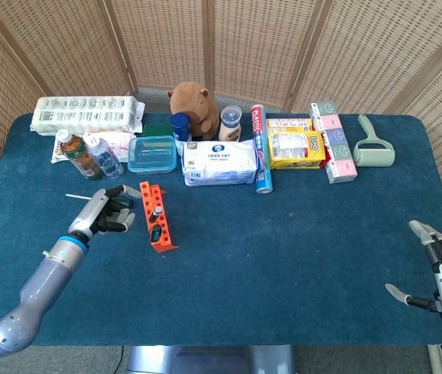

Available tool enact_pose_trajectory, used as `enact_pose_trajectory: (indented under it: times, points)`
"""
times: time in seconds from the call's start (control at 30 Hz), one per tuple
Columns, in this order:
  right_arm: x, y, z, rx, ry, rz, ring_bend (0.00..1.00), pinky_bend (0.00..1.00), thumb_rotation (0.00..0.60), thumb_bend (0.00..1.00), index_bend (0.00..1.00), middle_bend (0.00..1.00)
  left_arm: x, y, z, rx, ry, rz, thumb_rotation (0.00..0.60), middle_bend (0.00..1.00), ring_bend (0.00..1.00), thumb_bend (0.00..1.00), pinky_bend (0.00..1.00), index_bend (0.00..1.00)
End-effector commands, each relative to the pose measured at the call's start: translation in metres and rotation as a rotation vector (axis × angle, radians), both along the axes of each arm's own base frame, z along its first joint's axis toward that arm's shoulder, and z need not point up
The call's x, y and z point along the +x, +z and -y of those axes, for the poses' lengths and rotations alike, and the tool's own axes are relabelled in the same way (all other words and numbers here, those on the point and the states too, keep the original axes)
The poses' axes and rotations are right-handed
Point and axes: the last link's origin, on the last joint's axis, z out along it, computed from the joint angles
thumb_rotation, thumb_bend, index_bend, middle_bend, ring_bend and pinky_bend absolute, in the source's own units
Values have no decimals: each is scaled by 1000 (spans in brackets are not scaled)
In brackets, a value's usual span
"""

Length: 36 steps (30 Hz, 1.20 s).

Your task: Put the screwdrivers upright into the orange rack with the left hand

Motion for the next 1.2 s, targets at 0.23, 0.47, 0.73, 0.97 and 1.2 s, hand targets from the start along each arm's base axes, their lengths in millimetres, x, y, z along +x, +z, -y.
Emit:
enact_pose_trajectory:
  times: [0.23,0.47,0.73,0.97,1.2]
  points:
    - [0,-2,1,3,-2,-5,94,89,600,163,12,97,14,7,3,107,-118,123,600,890,930,489,888,321]
    - [1,-2,0,2,0,-6,94,89,600,163,12,97,24,9,10,82,-258,-50,600,890,929,223,888,273]
    - [0,-1,1,0,-1,-3,94,89,600,163,11,97,29,10,7,215,-381,-357,600,852,929,155,888,441]
    - [1,-2,1,2,-2,-6,94,89,600,163,8,97,39,0,1,236,-494,-509,594,833,929,37,888,479]
    - [0,-1,0,-1,-5,-5,93,89,600,164,5,97,54,-11,-5,242,-616,-683,519,830,929,0,888,498]
